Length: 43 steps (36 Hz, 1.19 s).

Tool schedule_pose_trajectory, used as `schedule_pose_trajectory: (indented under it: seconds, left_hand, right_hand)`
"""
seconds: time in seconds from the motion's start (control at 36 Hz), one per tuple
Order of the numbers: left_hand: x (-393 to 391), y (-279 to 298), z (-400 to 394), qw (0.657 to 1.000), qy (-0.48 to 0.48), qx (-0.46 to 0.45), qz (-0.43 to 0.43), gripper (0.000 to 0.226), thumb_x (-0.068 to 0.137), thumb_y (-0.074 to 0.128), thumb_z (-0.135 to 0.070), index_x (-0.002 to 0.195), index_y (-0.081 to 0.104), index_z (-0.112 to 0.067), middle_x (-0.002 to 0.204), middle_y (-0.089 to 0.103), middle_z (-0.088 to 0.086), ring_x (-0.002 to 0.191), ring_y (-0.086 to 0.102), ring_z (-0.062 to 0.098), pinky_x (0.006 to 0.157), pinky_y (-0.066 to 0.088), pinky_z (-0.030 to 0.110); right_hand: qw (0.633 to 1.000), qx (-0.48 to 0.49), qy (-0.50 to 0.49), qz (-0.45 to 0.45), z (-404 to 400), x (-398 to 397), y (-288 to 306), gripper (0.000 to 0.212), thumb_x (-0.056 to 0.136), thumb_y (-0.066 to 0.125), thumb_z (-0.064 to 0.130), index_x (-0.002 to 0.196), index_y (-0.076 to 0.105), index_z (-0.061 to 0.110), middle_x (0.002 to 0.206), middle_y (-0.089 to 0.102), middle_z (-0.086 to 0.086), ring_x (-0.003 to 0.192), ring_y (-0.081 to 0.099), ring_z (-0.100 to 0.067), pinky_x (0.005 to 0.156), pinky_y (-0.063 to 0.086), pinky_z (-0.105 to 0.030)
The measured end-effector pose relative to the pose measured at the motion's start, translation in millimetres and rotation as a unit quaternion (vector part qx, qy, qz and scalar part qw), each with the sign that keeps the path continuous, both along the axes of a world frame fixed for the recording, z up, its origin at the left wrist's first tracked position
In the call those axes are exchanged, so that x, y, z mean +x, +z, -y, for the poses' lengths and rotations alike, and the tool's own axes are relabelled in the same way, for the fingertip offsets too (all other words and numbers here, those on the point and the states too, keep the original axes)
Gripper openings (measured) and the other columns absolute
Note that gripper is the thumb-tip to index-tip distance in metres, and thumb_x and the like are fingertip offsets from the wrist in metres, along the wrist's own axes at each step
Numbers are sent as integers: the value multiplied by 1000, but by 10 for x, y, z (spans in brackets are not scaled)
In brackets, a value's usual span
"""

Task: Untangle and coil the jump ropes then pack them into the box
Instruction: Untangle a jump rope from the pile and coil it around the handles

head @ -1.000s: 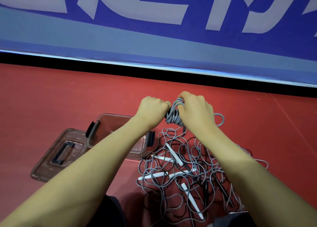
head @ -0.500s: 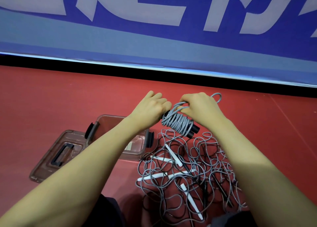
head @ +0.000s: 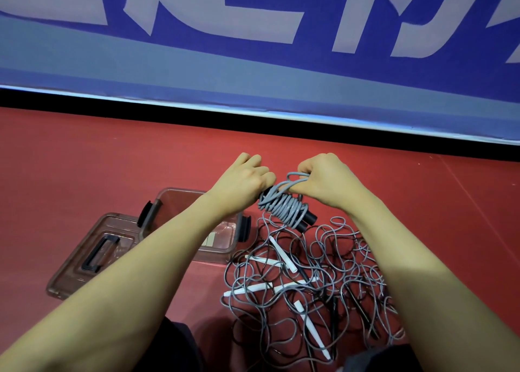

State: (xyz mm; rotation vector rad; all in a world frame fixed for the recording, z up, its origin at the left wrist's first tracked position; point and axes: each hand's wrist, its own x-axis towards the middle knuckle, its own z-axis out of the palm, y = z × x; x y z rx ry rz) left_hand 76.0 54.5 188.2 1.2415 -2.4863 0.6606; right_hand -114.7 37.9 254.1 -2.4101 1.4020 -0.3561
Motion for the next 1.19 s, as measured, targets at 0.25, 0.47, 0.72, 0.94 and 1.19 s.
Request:
schedule_pose_trajectory:
  seconds: [0.25,0.47,0.72,0.94,1.19]
  left_hand:
    - [33,-47,-19,1000,2,-6,28,14,70,44,-4,60,48,-13,50,42,1,56,43,22,59,23,32]
    - [-94,-23,-21,1000,-6,1,-9,24,58,65,2,63,46,-12,53,43,2,58,43,22,60,22,33]
    - [-197,68,-81,974,-29,91,-205,33,61,70,4,89,57,-5,75,54,5,75,32,18,68,25,33]
    - [-328,258,-213,813,-32,245,-527,55,77,60,9,115,29,-17,68,52,-8,55,43,4,56,37,19]
    - [-393,192,-98,676,69,306,-667,43,84,57,-11,111,26,-25,66,46,-1,45,37,13,51,34,33]
  right_hand:
    - [986,132,57,90,-34,8,82,34,78,71,44,69,56,14,62,49,4,57,40,-12,57,31,-29]
    - [986,-53,-49,151,97,11,-88,33,98,45,32,78,55,7,62,50,-1,68,49,-26,64,39,-34]
    - [968,-65,-100,220,189,-56,-118,23,95,52,36,79,65,25,65,59,9,64,51,-9,62,37,-27]
    - [941,35,-117,315,229,61,-222,16,89,57,17,73,61,14,68,54,-1,63,51,-17,65,33,-28]
    - [987,5,-98,124,124,147,-323,38,100,34,36,71,48,18,84,64,-15,83,56,-37,76,45,-40]
